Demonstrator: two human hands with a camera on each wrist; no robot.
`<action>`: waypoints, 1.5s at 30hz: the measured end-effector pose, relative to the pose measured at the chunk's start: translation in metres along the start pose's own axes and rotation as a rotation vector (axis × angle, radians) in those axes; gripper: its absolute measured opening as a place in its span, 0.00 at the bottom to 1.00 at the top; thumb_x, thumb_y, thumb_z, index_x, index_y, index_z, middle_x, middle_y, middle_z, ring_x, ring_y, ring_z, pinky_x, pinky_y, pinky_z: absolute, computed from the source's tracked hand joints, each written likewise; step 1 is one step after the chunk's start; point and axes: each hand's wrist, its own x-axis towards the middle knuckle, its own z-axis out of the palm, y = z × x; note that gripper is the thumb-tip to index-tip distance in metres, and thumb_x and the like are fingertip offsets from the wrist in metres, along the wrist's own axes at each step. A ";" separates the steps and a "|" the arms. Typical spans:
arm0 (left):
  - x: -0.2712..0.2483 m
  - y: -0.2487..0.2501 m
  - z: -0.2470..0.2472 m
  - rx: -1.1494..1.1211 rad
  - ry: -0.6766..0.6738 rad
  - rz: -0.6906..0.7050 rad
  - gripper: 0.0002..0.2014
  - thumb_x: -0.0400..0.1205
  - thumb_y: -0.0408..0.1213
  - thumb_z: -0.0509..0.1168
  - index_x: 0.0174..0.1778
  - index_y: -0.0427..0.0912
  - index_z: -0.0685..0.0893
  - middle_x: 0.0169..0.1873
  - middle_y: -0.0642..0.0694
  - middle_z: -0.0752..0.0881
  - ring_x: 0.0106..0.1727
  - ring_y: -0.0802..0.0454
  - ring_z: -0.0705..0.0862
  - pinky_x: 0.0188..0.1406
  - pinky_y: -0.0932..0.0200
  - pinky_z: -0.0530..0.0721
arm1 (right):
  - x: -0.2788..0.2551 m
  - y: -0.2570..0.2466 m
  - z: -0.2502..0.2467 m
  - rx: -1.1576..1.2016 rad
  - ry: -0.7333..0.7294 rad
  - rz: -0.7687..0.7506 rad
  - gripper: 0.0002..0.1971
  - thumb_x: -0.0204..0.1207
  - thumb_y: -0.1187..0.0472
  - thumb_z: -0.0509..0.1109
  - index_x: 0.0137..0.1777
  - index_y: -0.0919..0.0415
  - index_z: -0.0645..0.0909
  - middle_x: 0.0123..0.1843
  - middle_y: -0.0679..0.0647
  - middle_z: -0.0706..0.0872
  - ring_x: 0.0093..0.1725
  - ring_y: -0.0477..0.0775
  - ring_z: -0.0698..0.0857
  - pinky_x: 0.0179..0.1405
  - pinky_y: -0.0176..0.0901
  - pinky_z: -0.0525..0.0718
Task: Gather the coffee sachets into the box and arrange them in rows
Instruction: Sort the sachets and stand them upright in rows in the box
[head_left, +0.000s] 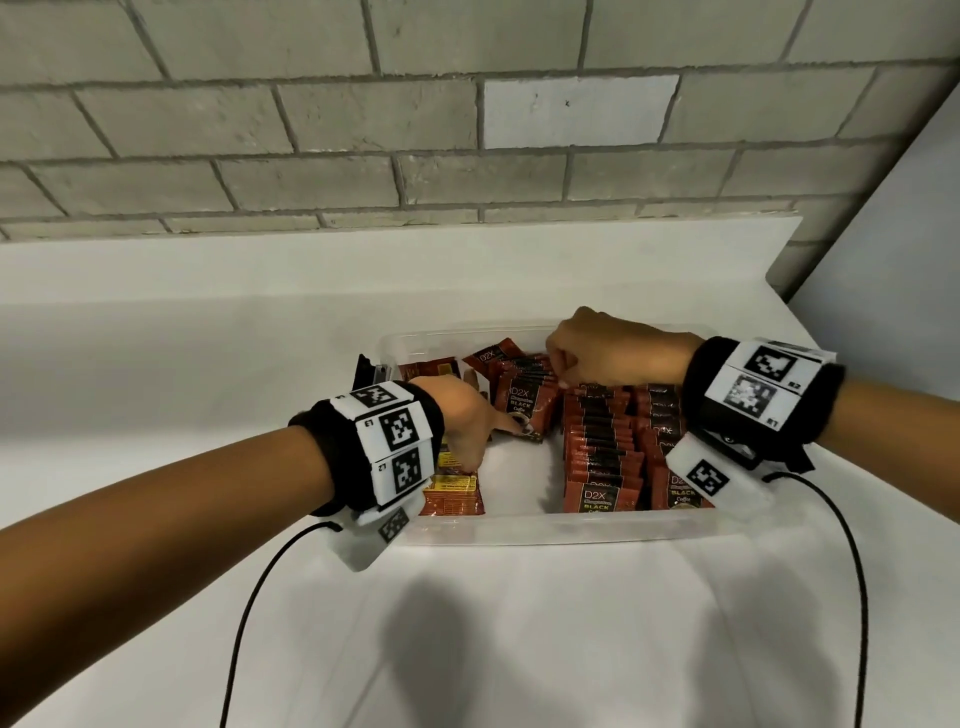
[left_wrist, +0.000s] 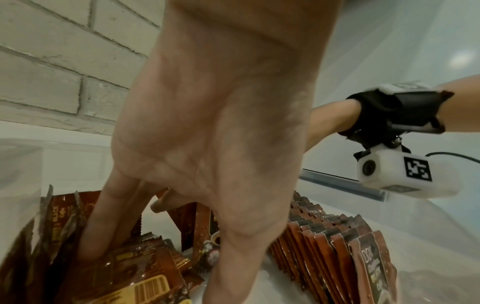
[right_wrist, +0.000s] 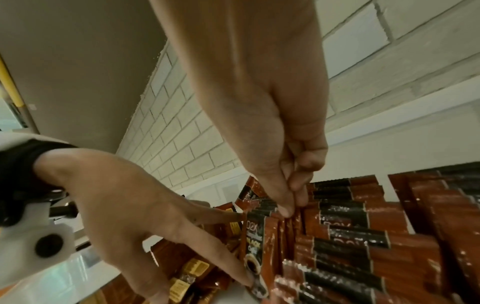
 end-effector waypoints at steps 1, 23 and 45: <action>-0.001 0.000 0.000 0.003 0.005 -0.003 0.38 0.83 0.33 0.59 0.83 0.62 0.46 0.84 0.40 0.49 0.80 0.36 0.61 0.64 0.50 0.74 | 0.000 -0.002 -0.001 0.025 0.010 -0.006 0.03 0.76 0.66 0.72 0.45 0.66 0.84 0.42 0.55 0.84 0.39 0.51 0.82 0.28 0.33 0.72; 0.001 0.000 0.002 -0.041 0.072 -0.036 0.38 0.83 0.35 0.58 0.81 0.68 0.47 0.83 0.37 0.37 0.81 0.29 0.39 0.76 0.36 0.59 | 0.002 -0.009 -0.023 0.266 0.016 0.084 0.17 0.79 0.71 0.63 0.66 0.62 0.79 0.58 0.55 0.85 0.53 0.52 0.86 0.54 0.39 0.83; -0.005 0.011 -0.001 0.122 -0.019 0.000 0.37 0.85 0.38 0.57 0.82 0.63 0.42 0.83 0.37 0.46 0.82 0.33 0.52 0.74 0.43 0.66 | 0.008 -0.005 0.005 -0.172 -0.022 -0.020 0.17 0.76 0.73 0.56 0.61 0.66 0.79 0.57 0.59 0.80 0.54 0.60 0.82 0.54 0.55 0.85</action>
